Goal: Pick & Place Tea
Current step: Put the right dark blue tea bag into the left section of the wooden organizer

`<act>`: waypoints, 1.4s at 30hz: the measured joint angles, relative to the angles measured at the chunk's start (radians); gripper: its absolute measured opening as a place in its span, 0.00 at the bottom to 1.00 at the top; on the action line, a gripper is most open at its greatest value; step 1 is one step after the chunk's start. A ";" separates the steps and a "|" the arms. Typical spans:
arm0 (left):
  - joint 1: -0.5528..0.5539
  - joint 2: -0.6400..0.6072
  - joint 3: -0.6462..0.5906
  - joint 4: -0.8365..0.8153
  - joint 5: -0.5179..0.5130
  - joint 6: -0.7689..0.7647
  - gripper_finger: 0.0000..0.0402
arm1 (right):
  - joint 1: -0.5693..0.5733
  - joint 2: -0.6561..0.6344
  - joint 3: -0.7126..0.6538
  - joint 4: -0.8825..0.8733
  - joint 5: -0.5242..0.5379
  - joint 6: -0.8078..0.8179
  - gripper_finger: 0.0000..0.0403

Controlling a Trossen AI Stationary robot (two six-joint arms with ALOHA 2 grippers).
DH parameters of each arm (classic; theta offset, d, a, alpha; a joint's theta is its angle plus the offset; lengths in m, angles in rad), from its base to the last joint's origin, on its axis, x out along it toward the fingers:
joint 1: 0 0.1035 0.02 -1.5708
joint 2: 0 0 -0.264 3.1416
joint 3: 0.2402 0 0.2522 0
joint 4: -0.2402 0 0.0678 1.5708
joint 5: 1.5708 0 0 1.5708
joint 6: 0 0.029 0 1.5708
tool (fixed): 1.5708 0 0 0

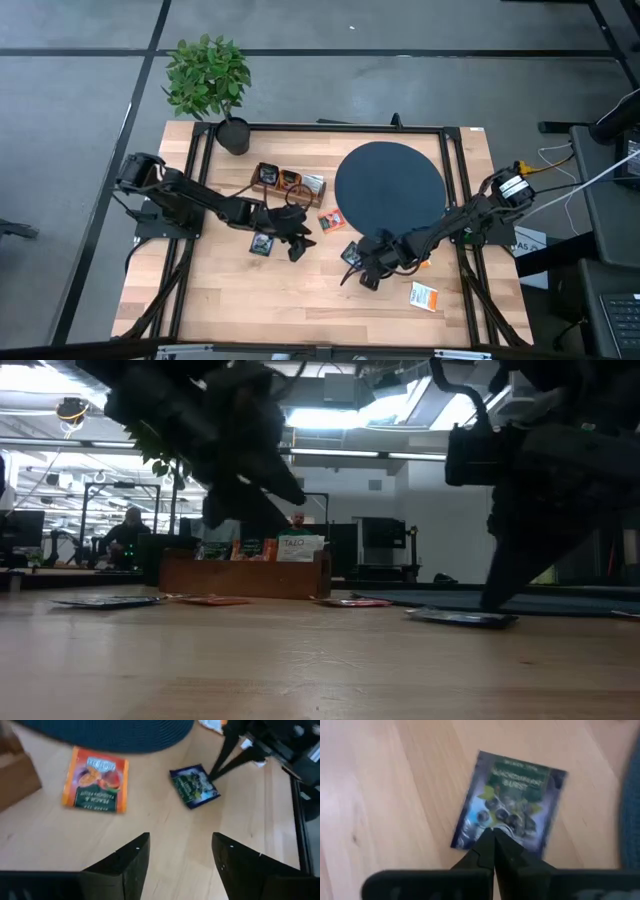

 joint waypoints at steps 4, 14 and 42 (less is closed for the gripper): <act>0.032 0.063 0.000 0.046 0.056 -0.048 0.52 | -0.019 0.048 0.003 0.082 -0.014 -0.042 0.01; 0.064 0.225 0.116 0.056 0.176 -0.033 0.52 | -0.057 0.106 0.004 0.224 -0.041 -0.143 0.01; 0.063 0.250 0.157 0.010 0.193 -0.061 0.52 | -0.076 0.048 0.071 0.126 -0.082 -0.275 0.00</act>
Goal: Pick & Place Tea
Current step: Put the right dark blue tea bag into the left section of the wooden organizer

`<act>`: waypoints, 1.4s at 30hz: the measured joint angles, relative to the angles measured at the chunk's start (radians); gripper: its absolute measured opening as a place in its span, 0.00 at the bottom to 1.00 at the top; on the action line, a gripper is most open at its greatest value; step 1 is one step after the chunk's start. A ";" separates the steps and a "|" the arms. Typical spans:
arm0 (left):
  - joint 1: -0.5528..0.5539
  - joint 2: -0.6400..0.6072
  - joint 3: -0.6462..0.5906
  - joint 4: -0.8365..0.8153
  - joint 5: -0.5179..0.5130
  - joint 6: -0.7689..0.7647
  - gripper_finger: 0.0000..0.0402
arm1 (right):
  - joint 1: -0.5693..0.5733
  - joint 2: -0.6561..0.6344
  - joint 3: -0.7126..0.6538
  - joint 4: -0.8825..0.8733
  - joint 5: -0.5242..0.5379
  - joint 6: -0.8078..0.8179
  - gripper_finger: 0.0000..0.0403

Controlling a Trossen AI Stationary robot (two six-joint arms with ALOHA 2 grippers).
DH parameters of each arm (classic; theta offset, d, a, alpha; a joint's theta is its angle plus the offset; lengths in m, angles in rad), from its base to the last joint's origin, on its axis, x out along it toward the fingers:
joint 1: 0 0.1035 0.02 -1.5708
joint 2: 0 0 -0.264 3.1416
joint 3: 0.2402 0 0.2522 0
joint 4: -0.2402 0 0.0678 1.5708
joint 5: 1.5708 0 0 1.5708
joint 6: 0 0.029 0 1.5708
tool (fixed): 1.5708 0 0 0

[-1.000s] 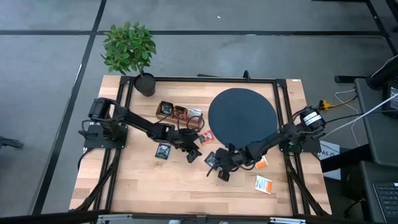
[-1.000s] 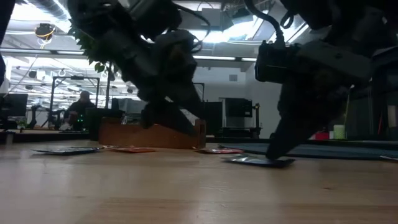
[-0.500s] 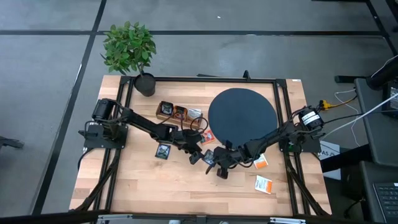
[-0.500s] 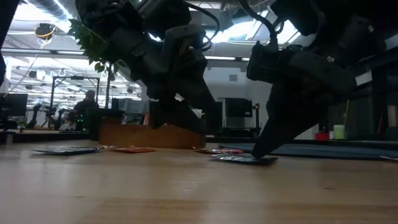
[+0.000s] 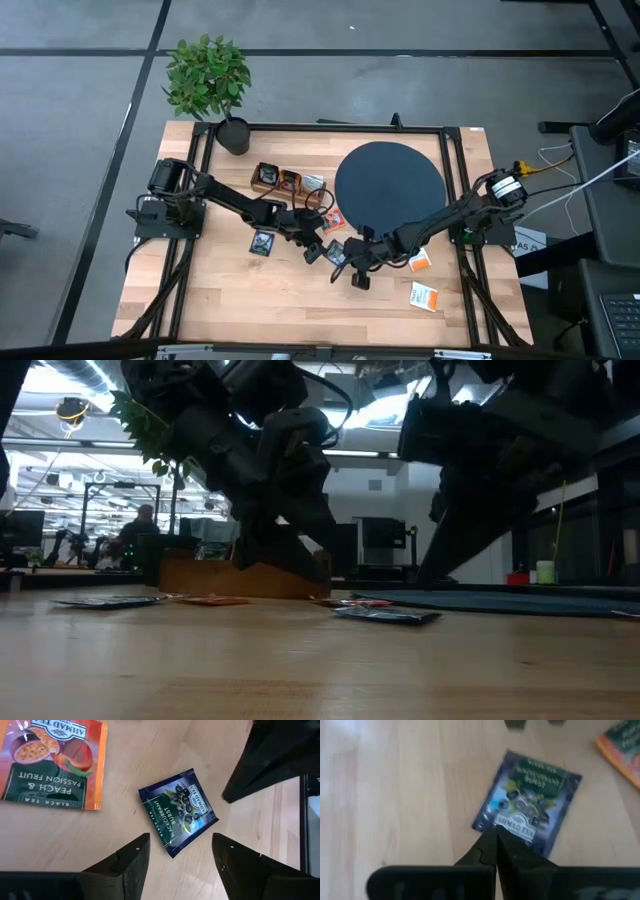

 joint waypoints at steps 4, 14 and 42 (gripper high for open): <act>0.000 0.011 0.000 0.001 -0.005 -0.003 0.52 | 0.000 0.012 0.001 0.009 0.003 0.015 0.00; 0.000 0.037 0.000 0.043 -0.005 -0.011 0.52 | 0.000 0.052 0.000 0.005 0.011 0.040 0.00; -0.004 0.037 0.000 0.047 -0.005 -0.012 0.35 | -0.008 0.116 0.001 0.102 0.035 0.014 0.01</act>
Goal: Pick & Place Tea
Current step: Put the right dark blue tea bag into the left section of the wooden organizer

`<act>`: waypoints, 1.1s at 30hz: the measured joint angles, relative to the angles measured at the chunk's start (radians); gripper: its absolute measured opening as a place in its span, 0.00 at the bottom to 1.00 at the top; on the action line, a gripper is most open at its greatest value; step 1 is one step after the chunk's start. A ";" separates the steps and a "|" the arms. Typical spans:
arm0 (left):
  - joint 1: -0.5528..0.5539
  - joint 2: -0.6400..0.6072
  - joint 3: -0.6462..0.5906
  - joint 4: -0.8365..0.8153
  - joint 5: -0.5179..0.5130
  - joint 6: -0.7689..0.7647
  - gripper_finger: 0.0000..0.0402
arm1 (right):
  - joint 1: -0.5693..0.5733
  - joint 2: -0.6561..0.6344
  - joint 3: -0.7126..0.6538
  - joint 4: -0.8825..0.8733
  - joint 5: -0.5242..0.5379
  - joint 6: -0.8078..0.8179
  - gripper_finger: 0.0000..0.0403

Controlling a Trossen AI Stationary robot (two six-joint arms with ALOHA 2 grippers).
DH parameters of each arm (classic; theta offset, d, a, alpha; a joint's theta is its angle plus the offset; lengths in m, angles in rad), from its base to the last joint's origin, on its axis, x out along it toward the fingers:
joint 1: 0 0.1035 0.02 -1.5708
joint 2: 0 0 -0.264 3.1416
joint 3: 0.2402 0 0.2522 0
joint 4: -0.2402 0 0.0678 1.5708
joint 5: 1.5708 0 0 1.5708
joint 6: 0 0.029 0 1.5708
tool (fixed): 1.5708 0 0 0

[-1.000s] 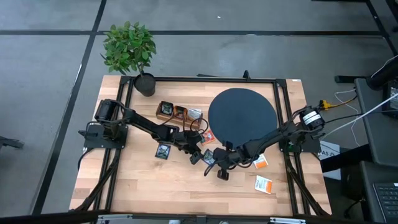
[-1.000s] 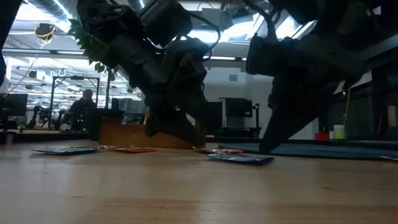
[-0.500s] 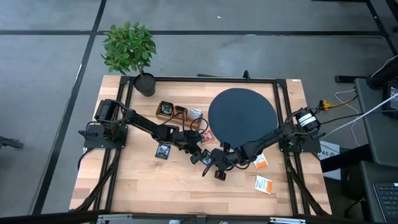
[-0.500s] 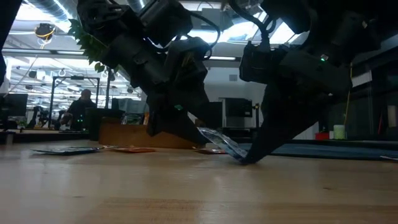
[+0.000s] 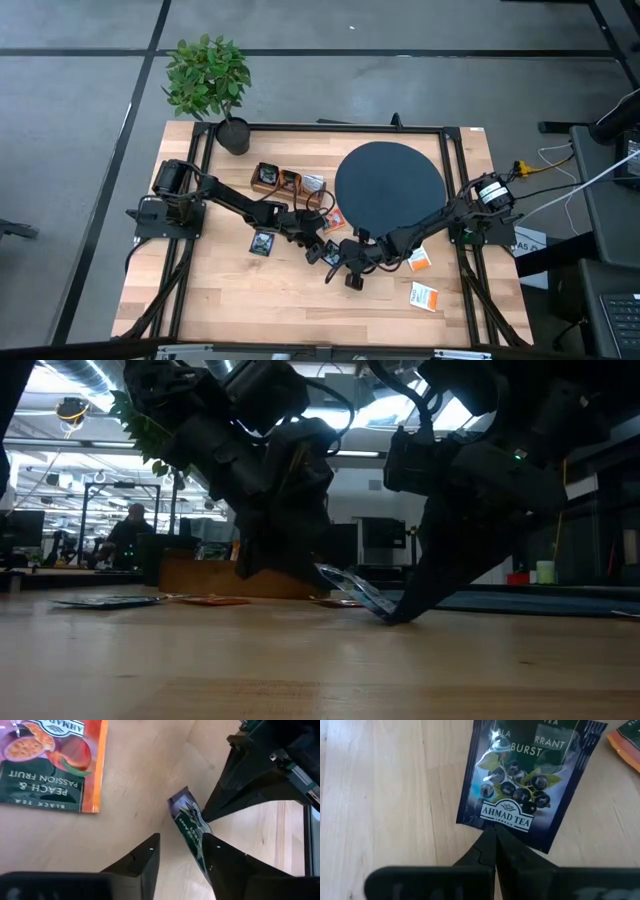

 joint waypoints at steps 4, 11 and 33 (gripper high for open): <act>-0.004 0.000 0.000 0.000 0.000 0.001 0.29 | -0.008 0.000 0.000 0.004 -0.005 -0.001 0.01; -0.004 0.000 0.000 0.007 -0.001 0.003 0.23 | -0.010 0.000 -0.001 0.012 -0.002 -0.003 0.01; -0.022 -0.002 0.000 0.014 0.012 0.042 0.01 | -0.014 -0.022 -0.003 0.014 0.029 -0.028 0.01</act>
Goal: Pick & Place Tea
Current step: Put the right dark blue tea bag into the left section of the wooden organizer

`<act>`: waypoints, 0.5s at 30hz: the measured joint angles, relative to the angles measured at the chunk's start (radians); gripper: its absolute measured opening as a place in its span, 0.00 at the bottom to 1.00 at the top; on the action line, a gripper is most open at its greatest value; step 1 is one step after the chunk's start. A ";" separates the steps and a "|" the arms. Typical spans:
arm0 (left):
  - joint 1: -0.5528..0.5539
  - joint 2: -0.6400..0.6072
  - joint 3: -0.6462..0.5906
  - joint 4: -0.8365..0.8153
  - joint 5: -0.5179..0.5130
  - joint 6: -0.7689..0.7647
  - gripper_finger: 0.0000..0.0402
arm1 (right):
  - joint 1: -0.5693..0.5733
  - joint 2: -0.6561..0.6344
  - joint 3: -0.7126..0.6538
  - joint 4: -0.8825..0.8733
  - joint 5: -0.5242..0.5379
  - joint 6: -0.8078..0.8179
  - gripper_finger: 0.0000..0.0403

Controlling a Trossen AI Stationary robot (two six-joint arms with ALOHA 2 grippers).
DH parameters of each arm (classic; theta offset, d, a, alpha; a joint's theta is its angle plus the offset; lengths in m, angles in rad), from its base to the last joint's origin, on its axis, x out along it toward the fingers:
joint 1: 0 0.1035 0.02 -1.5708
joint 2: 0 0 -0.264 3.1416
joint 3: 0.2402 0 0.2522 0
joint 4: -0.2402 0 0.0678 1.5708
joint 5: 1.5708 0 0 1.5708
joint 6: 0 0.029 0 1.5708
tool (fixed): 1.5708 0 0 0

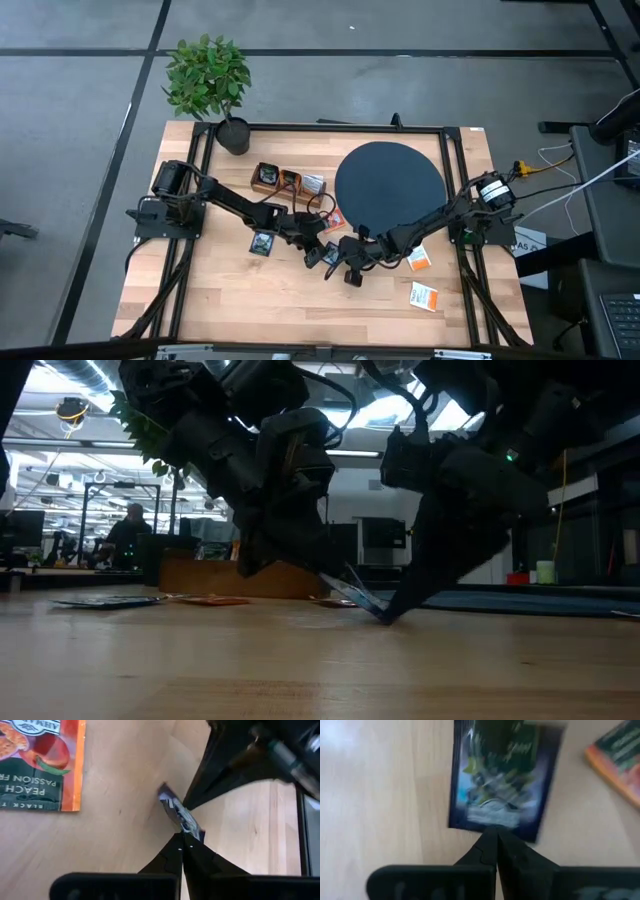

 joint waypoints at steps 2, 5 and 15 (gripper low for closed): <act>0.000 -0.007 0.000 0.000 0.021 0.015 0.01 | 0.000 -0.031 0.000 -0.002 0.000 -0.017 0.01; 0.007 -0.030 0.000 -0.003 0.071 0.034 0.01 | 0.000 -0.086 0.001 -0.031 0.000 -0.045 0.01; 0.055 -0.213 -0.001 -0.242 0.138 0.214 0.01 | 0.016 -0.255 0.002 -0.136 0.000 -0.135 0.00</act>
